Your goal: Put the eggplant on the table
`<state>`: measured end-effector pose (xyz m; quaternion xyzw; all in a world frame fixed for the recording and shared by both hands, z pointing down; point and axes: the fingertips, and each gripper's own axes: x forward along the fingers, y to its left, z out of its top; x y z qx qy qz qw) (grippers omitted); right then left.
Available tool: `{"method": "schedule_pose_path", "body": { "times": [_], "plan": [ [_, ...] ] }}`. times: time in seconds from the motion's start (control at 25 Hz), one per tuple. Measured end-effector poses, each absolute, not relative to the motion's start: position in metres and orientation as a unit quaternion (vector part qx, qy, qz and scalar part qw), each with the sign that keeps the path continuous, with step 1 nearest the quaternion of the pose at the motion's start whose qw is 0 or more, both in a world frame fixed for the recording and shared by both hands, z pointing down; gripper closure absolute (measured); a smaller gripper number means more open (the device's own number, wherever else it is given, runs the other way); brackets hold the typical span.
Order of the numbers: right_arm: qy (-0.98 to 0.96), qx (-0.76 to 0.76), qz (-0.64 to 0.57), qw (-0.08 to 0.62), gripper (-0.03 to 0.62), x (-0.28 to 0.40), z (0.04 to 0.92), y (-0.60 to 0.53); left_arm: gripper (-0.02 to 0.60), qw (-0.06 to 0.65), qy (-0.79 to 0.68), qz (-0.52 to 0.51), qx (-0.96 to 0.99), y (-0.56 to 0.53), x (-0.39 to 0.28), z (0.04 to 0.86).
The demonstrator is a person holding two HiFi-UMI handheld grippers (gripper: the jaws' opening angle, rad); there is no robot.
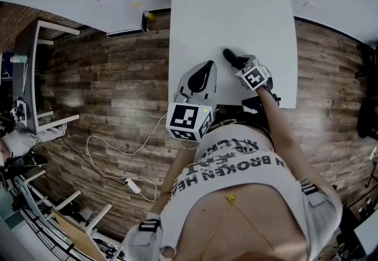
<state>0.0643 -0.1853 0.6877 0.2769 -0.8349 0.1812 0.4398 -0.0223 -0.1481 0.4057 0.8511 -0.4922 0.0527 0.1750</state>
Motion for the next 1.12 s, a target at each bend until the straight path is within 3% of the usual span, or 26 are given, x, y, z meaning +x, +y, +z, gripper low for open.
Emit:
{"method": "schedule_pose_path", "body": {
  "times": [1.12],
  "plan": [
    [-0.835,0.272,0.177,0.445,0.419,0.0657,0.6885,-0.185,0.583,0.176,-0.493,0.054,0.85,-0.1471,-0.0202,0.4059]
  ]
}}
